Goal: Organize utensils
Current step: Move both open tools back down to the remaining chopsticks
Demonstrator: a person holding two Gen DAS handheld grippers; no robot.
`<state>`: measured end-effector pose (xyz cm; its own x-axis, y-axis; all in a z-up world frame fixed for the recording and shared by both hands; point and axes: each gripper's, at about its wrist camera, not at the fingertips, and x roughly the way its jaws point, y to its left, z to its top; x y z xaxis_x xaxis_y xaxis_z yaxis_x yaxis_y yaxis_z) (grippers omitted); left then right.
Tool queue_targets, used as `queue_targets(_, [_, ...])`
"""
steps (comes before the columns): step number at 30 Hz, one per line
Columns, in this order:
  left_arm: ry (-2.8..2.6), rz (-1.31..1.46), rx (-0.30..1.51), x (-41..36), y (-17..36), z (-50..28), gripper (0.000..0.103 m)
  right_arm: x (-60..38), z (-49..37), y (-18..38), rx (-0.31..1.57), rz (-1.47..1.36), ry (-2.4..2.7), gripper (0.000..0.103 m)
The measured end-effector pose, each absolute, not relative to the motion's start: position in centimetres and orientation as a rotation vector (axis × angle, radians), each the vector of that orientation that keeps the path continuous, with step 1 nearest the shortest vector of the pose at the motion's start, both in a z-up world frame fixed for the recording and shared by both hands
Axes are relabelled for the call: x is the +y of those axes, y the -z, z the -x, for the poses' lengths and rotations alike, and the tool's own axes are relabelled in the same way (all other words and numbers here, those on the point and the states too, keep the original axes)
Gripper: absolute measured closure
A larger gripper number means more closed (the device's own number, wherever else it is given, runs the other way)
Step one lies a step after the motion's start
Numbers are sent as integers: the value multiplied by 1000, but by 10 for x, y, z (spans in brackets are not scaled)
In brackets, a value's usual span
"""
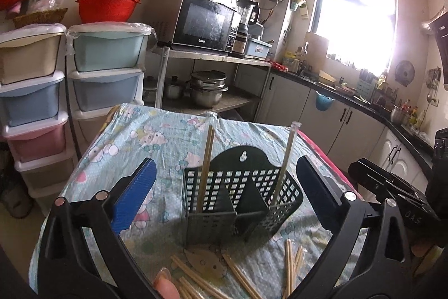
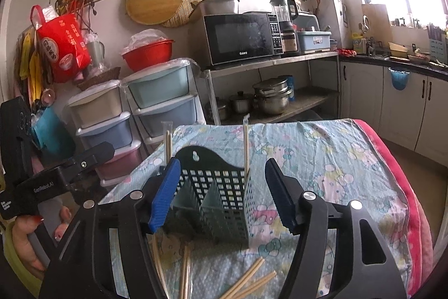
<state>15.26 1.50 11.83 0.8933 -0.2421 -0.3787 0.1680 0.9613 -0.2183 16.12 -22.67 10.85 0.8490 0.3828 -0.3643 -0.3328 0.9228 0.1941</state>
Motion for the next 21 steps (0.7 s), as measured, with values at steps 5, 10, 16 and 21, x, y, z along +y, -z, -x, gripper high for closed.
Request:
queue_targets(5, [208,192,435,17,-108,-144,11,-229,-156,-100,434,-123,-371,42])
queue_targets(10, [202,198,460,19,-97,-138,11,-230,-151,-89,462,-116,-368,42])
queue_targets(16, [192,206,492,24,-87,-134,11,-230,-147,-80,495,-111,-370,42])
queue_targets(21, [178,224,514,30,-80,-132,11,-232,-144,-71,519,-106,-370,42])
